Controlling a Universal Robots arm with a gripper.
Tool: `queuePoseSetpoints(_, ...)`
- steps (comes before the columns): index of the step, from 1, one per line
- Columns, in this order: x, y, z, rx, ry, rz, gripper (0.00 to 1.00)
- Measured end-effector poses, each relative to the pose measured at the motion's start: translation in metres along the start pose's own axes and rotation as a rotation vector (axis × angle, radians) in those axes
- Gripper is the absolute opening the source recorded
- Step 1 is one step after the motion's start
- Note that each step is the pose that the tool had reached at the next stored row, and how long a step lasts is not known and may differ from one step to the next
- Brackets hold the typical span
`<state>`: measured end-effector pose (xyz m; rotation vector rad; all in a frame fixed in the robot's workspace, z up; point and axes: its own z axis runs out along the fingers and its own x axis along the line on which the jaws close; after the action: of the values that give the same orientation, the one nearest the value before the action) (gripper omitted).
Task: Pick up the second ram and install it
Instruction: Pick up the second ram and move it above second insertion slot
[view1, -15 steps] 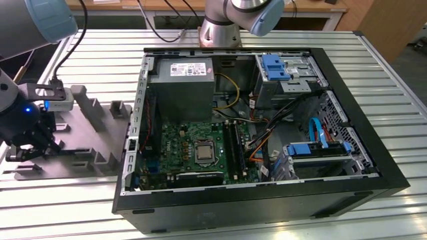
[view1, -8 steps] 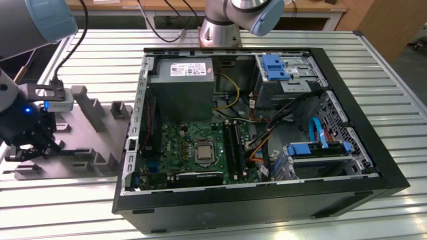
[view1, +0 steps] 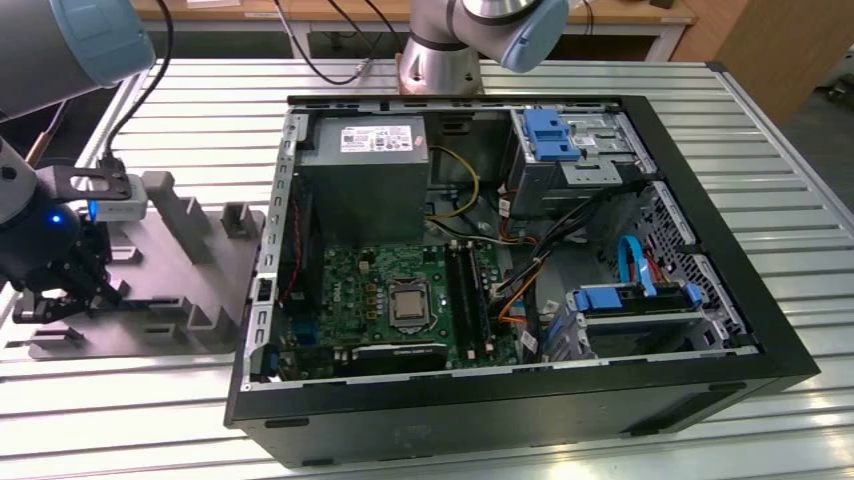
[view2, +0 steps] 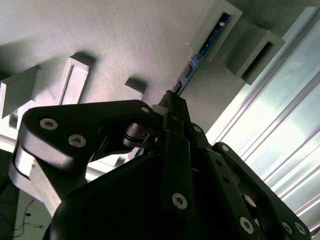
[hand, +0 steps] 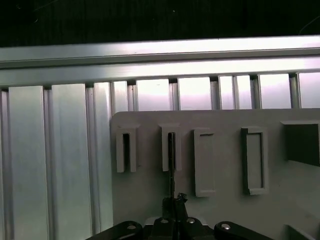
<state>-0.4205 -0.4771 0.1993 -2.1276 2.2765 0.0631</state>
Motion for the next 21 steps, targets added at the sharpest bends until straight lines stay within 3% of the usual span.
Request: queuePoseSetpoints(21,-0.0002,-0.0001,-0.0038,-0.0009,0.0001,-0.023,0.11)
